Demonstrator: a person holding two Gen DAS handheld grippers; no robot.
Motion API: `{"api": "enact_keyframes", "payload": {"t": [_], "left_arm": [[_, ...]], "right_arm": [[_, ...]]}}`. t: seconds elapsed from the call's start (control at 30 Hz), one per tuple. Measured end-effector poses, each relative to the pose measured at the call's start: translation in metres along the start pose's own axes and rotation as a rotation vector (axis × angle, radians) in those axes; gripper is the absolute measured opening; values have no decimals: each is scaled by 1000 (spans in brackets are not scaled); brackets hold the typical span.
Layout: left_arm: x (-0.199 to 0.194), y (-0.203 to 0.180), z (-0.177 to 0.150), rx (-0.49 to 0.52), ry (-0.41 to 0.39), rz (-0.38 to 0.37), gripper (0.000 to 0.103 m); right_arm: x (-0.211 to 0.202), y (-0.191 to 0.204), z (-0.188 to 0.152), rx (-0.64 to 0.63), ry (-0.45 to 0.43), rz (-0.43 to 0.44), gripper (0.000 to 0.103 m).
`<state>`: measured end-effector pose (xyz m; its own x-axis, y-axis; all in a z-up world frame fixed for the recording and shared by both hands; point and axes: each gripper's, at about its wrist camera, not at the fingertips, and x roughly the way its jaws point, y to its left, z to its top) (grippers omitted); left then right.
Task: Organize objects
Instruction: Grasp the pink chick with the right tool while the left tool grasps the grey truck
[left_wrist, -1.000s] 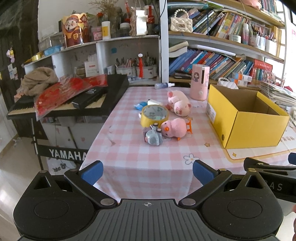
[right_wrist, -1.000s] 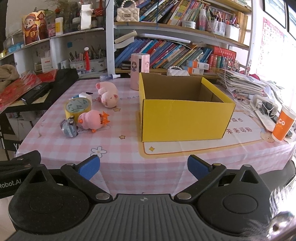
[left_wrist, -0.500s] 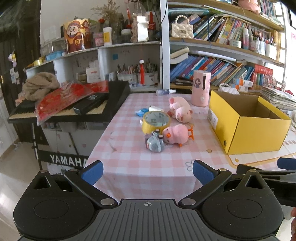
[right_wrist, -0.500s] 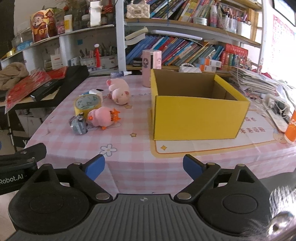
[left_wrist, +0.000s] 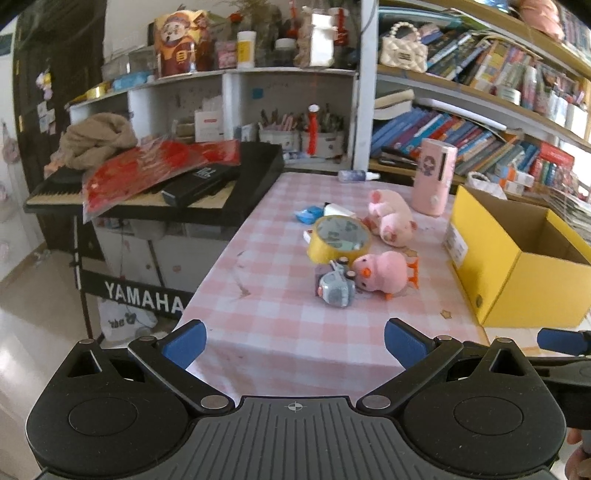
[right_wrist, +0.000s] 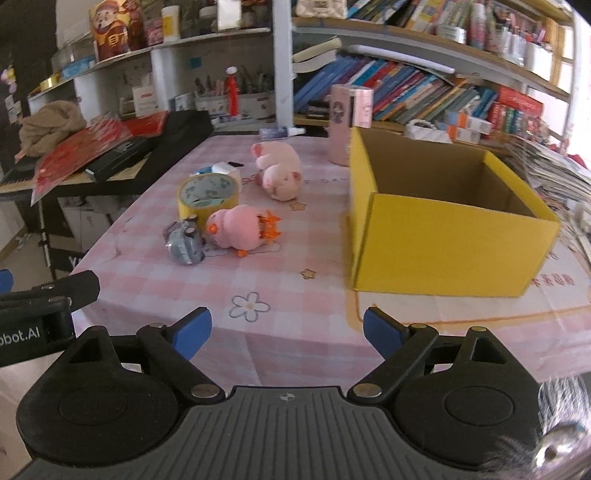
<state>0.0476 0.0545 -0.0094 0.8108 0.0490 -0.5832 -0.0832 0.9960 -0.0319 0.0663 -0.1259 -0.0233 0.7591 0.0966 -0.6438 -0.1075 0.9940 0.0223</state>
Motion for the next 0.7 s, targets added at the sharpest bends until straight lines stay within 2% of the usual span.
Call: {"api": "enact_keyframes", "payload": {"t": [0.17, 0.5, 0.7], "left_arm": [[13, 8, 6, -49, 11, 23, 103], [43, 16, 19, -133, 45, 84, 103], [59, 16, 25, -154, 66, 117, 103]], "right_arm": [[17, 5, 11, -44, 18, 35, 90], [59, 12, 33, -130, 41, 126, 75], [81, 14, 44, -157, 55, 158, 73]]}}
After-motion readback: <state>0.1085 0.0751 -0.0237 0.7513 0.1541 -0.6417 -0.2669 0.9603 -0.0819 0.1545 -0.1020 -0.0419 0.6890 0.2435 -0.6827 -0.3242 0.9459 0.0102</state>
